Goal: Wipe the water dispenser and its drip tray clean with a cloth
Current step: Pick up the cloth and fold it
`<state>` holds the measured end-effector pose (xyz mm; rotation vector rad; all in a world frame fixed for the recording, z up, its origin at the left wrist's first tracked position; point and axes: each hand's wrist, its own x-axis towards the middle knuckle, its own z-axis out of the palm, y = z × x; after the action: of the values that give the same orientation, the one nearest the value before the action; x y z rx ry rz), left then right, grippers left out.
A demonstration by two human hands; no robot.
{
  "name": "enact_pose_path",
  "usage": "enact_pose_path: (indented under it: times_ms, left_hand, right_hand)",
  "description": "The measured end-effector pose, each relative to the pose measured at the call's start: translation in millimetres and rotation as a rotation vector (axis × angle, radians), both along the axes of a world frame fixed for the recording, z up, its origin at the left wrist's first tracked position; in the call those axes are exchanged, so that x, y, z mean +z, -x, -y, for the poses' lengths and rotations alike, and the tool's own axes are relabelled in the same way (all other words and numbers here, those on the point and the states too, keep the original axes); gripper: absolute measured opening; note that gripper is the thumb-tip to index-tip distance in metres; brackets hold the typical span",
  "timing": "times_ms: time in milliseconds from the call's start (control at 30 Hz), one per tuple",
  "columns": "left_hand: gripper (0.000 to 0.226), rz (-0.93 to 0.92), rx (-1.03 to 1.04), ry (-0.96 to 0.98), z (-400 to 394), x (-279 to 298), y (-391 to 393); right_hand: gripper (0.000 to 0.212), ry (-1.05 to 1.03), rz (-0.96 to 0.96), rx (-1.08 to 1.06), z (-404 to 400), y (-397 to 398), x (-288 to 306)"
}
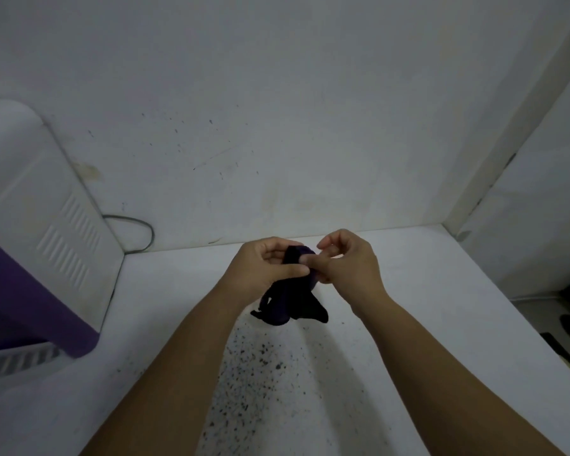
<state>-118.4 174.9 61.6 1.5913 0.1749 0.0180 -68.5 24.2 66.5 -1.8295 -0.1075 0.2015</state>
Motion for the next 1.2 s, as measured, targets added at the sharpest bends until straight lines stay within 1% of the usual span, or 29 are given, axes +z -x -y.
enact_pose_path:
  times_ms: [67,133,200,233,267,333,367,467,500,567,633,733,833,1000,1133,1200]
  left_hand:
    - [0.029,0.019,0.004,-0.08,-1.0,0.3,-0.7]
    - [0.023,0.031,-0.021,-0.146,-0.8,2.2,-0.1]
    - [0.021,0.051,-0.042,-0.166,0.0,5.1,2.1]
    - [0.02,0.061,-0.046,-0.159,-0.4,7.2,3.7]
    - [0.02,0.072,-0.041,-0.145,-1.5,9.7,5.4]
    - [0.021,0.094,-0.008,-0.122,-5.9,12.1,7.9]
    - [0.021,0.104,0.019,-0.125,-8.8,11.5,8.6]
    - [0.02,0.114,0.152,-0.217,-17.4,1.7,8.9]
    - [0.019,0.109,0.187,-0.265,-18.8,-2.3,9.0]
    - [0.017,0.1,0.21,-0.336,-18.0,-10.7,8.6]
    - [0.017,0.092,0.213,-0.358,-12.1,-17.0,7.5]
    - [0.018,0.061,0.201,-0.374,-1.1,-20.7,2.4]
    - [0.016,0.019,0.165,-0.373,14.4,-21.8,-11.0]
    - [0.015,-0.045,0.118,-0.39,63.6,-25.7,-47.2]
    - [0.013,-0.033,0.168,-0.426,113.2,-31.5,-87.4]
    - [0.014,0.009,0.214,-0.439,131.6,-29.1,-106.7]
  right_hand:
    - [0.04,0.174,0.043,0.001,6.6,-2.9,-1.1]
    - [0.051,0.181,-0.031,0.142,17.5,-5.4,-2.2]
    - [0.062,0.171,-0.123,0.328,27.8,-4.1,-6.3]
    - [0.06,0.202,-0.129,0.38,31.9,-1.5,-9.4]
    - [0.051,0.253,-0.101,0.389,35.4,-0.2,-13.0]
    - [0.023,0.366,-0.012,0.314,39.2,3.1,-17.9]
    - [0.014,0.393,0.023,0.265,39.4,5.4,-17.5]
    - [0.003,0.402,0.177,0.059,36.5,9.5,-10.9]
    - [0.002,0.409,0.214,0.024,35.8,10.3,-8.1]
    - [0.002,0.485,0.238,0.021,35.5,11.6,-3.3]
    - [0.003,0.537,0.241,0.011,41.1,10.0,-3.1]
    - [0.005,0.539,0.155,0.042,54.5,4.4,-1.2]
    - [0.01,0.491,0.05,0.101,78.3,-9.9,0.9]
    - [0.011,0.504,-0.017,0.108,133.1,-51.7,2.5]
    - [0.005,0.501,0.01,0.028,171.8,-95.8,-3.3]
    - [0.004,0.482,0.093,-0.035,180.5,-118.5,-4.1]
